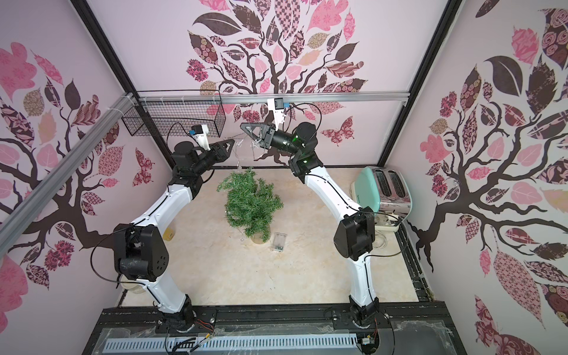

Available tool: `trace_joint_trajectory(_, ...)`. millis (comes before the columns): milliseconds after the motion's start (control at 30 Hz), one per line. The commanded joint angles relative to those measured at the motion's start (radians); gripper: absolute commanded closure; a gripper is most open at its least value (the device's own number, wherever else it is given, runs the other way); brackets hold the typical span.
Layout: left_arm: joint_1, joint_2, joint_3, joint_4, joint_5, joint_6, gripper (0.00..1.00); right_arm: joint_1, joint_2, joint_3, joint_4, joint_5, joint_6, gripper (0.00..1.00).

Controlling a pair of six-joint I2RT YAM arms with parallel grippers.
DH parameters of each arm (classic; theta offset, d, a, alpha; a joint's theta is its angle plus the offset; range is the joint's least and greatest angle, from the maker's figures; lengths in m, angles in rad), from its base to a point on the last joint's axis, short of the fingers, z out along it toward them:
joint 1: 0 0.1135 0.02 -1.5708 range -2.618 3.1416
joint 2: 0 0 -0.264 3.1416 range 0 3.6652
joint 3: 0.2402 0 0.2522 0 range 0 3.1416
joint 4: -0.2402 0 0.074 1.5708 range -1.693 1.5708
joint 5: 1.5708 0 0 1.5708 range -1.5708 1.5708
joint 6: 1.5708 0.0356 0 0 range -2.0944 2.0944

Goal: Remove string lights from the small christmas tree
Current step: Remove the light string from the Christmas tree.

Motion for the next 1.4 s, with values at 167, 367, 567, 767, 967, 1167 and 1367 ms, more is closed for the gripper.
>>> trace_joint_trajectory(167, 0.018, -0.035, -0.006, -0.009, -0.040, 0.001, 0.76, 0.004, -0.112, -0.056, 0.030, -0.021, -0.043, 1.00)
trace_joint_trajectory(367, 0.022, -0.054, -0.004, -0.019, -0.046, 0.005, 0.87, 0.005, -0.125, -0.089, 0.033, -0.022, -0.040, 1.00)
trace_joint_trajectory(567, 0.022, -0.122, -0.077, -0.014, -0.033, -0.008, 0.44, 0.005, -0.106, -0.034, -0.088, 0.010, -0.112, 1.00)
trace_joint_trajectory(767, 0.025, -0.219, -0.171, -0.004, 0.061, -0.016, 0.31, 0.003, -0.045, 0.066, -0.212, 0.047, -0.183, 1.00)
trace_joint_trajectory(967, 0.022, -0.233, -0.141, -0.141, 0.167, 0.028, 0.26, -0.002, 0.025, 0.210, -0.347, 0.101, -0.247, 1.00)
trace_joint_trajectory(1167, 0.023, -0.273, -0.168, -0.125, 0.240, 0.093, 0.24, -0.004, 0.112, 0.376, -0.425, 0.098, -0.241, 1.00)
trace_joint_trajectory(1367, 0.014, -0.270, -0.168, -0.040, 0.319, 0.077, 0.23, -0.004, 0.168, 0.451, -0.432, 0.088, -0.208, 1.00)
